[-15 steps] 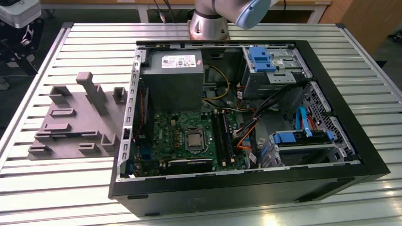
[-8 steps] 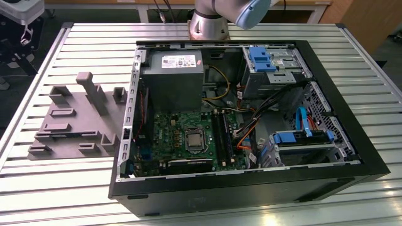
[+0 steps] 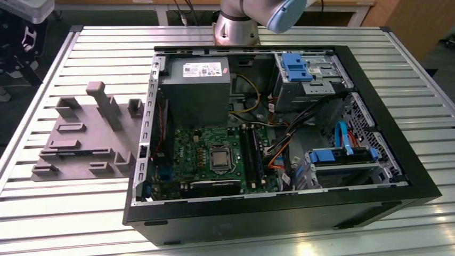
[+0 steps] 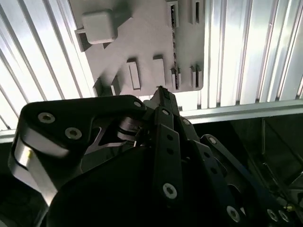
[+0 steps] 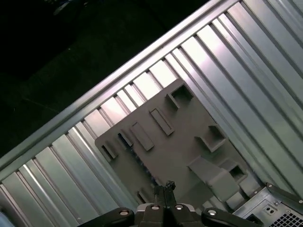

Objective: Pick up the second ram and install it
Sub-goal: 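Pick up the second ram and move it above second insertion slot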

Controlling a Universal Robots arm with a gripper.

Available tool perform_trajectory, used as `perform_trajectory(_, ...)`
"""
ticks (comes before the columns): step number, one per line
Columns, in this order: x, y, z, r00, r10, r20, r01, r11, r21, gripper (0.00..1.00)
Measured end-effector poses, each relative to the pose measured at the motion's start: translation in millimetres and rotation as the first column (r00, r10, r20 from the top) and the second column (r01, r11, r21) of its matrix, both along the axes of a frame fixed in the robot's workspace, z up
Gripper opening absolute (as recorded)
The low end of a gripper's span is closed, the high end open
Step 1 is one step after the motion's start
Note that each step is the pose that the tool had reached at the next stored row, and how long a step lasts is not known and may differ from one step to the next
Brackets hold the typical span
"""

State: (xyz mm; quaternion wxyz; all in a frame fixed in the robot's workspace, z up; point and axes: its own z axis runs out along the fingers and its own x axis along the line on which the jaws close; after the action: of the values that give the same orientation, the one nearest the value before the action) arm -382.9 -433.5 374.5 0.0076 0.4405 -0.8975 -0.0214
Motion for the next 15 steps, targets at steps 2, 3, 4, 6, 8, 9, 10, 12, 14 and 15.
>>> perform_trajectory(2,0.0,0.0,-0.3,0.9994,0.036,0.0001,-0.036,0.9994,0.0001,0.11)
perform_trajectory(3,0.0,0.0,-0.4,0.9985,0.054,-0.0001,-0.054,0.9985,0.0000,0.11)
perform_trajectory(4,0.0,0.0,-0.5,0.9974,0.072,0.0000,-0.072,0.9974,0.0000,0.11)
perform_trajectory(6,0.0,0.0,-0.8,0.9940,0.109,0.0001,-0.109,0.9940,0.0001,0.11)
perform_trajectory(8,0.0,0.0,-1.1,0.9894,0.145,0.0000,-0.145,0.9894,0.0000,0.11)
perform_trajectory(9,0.0,0.0,-1.3,0.9867,0.163,0.0000,-0.163,0.9867,0.0000,0.11)
perform_trajectory(10,0.0,0.0,-1.5,0.9836,0.180,0.0000,-0.180,0.9836,0.0001,0.11)
perform_trajectory(12,0.0,0.0,-2.0,0.9761,0.217,0.0000,-0.217,0.9761,0.0000,0.11)
perform_trajectory(14,0.0,0.0,-2.8,0.9676,0.252,-0.0002,-0.252,0.9676,0.0000,0.11)
perform_trajectory(15,0.0,0.0,-3.5,0.9629,0.270,-0.0001,-0.270,0.9629,0.0000,0.11)
